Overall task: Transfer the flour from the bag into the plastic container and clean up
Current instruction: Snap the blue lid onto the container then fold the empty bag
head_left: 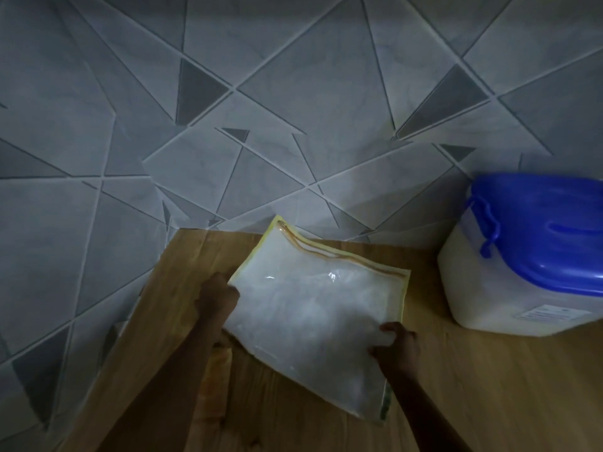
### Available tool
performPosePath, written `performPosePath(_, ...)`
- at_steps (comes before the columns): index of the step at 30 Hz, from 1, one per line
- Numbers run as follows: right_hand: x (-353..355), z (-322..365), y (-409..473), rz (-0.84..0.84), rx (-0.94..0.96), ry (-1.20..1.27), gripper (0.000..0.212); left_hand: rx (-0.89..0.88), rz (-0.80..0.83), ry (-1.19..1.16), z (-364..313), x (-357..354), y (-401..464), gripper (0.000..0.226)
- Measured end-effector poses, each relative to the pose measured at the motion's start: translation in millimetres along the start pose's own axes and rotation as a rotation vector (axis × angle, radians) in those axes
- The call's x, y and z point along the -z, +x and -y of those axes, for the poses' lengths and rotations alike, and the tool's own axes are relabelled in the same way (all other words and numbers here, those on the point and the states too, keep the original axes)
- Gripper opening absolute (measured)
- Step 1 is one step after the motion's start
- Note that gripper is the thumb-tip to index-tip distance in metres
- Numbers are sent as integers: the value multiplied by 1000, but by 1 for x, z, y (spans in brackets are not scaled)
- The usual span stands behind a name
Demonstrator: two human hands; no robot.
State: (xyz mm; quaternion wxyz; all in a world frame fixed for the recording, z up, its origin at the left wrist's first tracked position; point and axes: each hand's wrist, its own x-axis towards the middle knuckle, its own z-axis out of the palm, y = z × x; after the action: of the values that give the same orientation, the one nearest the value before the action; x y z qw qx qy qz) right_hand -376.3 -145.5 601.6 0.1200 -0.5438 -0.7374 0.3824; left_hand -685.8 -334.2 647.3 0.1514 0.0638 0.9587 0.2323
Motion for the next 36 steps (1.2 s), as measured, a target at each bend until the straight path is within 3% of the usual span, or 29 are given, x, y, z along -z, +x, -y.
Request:
performPosePath(8,6,-5,14,-34,69,85,40,-313,-230,16,-32,31,-44,16)
performPosePath(13,16,-13,7,5,117,128,40,-431,-80,-167,-59,51,-113,8)
performPosePath(18,28,-20,-4,92,215,174,31,-401,198,-219,-79,54,-172,26)
performPosePath(22,33,-34,-3,189,296,260,40,-496,233,-99,-91,36,-213,37)
performPosePath(26,41,-41,-9,253,326,312,43,-559,313,88,-107,4,-253,62)
performPosePath(30,47,-38,-7,243,326,412,19,-562,237,211,-119,-34,-279,76)
performPosePath(33,57,-31,-15,286,255,619,30,-513,197,273,-130,-58,-295,86)
performPosePath(36,63,-24,-19,343,45,790,42,-503,250,330,-135,-76,-303,96)
